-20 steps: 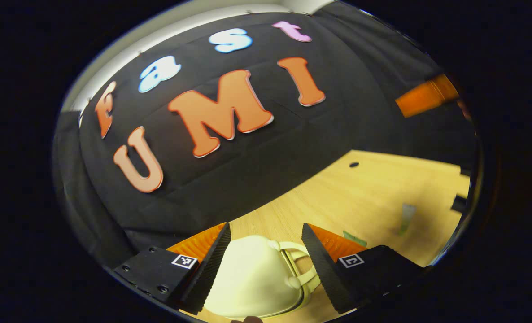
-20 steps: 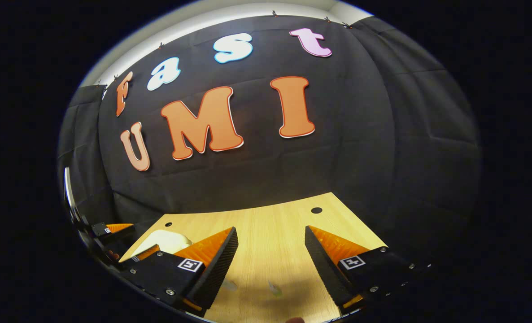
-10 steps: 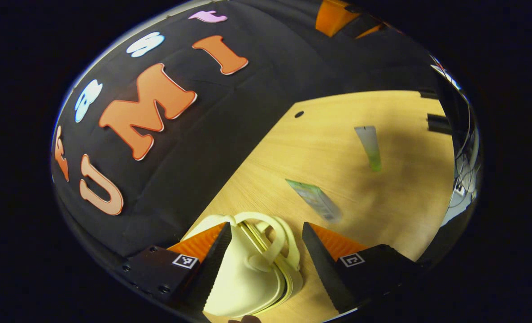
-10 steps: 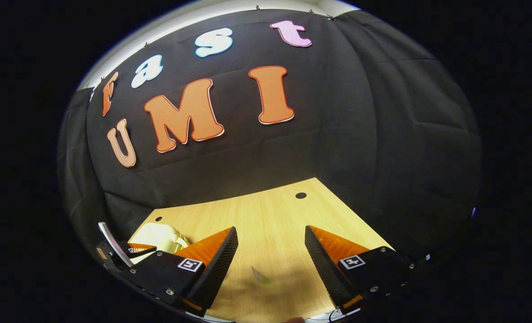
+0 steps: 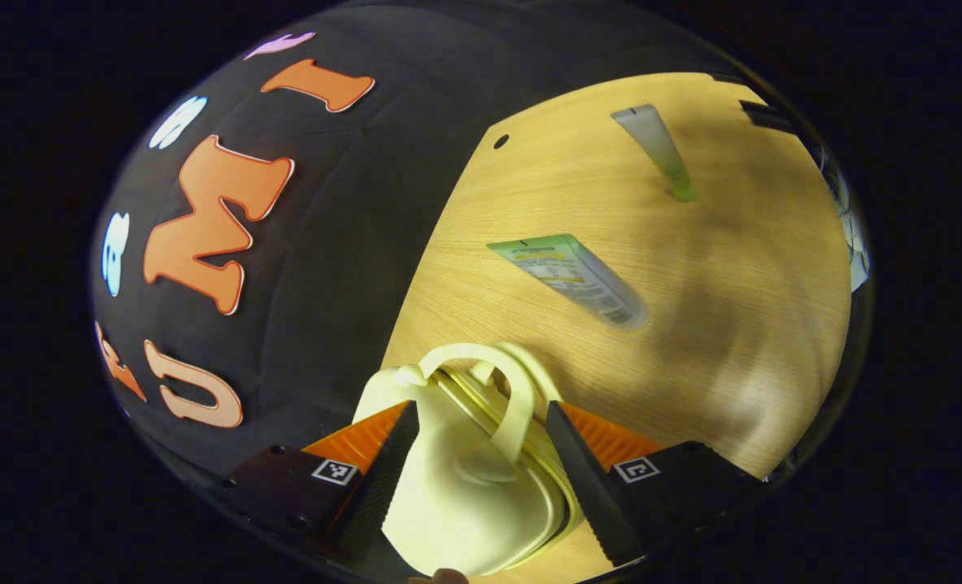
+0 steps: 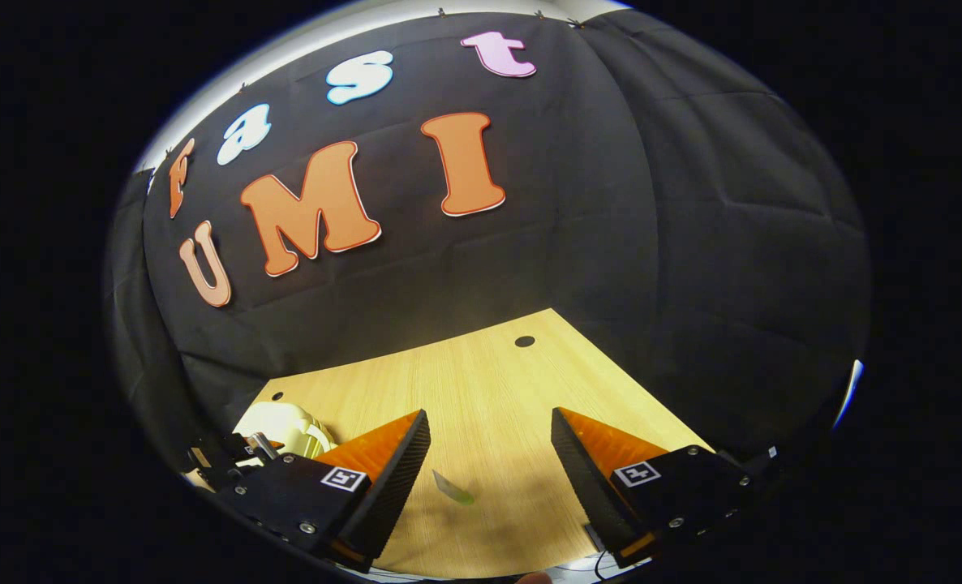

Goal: First open the suitcase, pack the skin care products into it, and then close the suitcase.

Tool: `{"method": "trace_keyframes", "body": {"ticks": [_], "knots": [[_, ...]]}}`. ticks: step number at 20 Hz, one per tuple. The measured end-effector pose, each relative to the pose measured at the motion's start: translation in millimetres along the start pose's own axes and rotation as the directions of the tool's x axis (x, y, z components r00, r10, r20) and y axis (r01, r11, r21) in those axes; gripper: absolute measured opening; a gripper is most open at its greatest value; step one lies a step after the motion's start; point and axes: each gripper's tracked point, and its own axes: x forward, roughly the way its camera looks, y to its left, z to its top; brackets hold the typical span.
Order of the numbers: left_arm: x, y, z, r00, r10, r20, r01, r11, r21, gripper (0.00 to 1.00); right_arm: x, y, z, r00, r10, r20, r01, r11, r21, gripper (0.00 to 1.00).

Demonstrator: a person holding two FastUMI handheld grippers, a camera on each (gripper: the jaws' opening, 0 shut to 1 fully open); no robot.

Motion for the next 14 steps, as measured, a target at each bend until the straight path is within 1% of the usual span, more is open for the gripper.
{"method": "trace_keyframes", "body": {"ticks": [5,8,9,10,11,12,13,14], "knots": [[17.2,-6.2,-4.2,0.998,-0.016,-0.066,0.022,0.996,0.092,0.98,0.7,-4.6,-5.3,1.000,-0.008,-0.024,0.008,1.000,0.001,0.95],[24.3,-11.2,-7.4,0.995,-0.048,-0.090,0.058,0.992,0.108,0.97,1.1,-8.6,-7.0,0.999,-0.018,-0.031,0.018,1.000,0.002,0.95],[27.5,-9.0,-6.3,0.994,-0.037,-0.100,0.048,0.993,0.111,0.88,0.3,-10.2,-8.0,0.999,-0.020,-0.035,0.020,1.000,0.003,0.95],[32.2,-8.7,-9.0,0.994,-0.045,-0.100,0.056,0.992,0.112,0.79,0.7,-11.8,-8.7,0.999,-0.021,-0.039,0.021,1.000,0.004,0.95],[37.5,-17.3,-11.4,0.990,-0.070,-0.119,0.083,0.991,0.106,0.50,1.5,-12.2,-9.3,0.999,-0.021,-0.041,0.021,1.000,0.005,0.95],[40.0,-23.5,-19.0,0.987,-0.071,-0.144,0.087,0.990,0.112,0.52,1.8,-12.3,-9.6,0.999,-0.021,-0.043,0.021,1.000,0.005,0.95],[40.7,-27.8,-16.4,0.989,-0.076,-0.125,0.090,0.989,0.118,0.19,1.1,-13.0,-11.2,0.999,-0.021,-0.045,0.022,1.000,0.003,0.95],[40.5,-26.0,-13.3,0.986,-0.087,-0.140,0.101,0.990,0.098,0.19,1.4,-12.5,-11.0,0.999,-0.019,-0.046,0.019,1.000,0.002,0.95]]}}
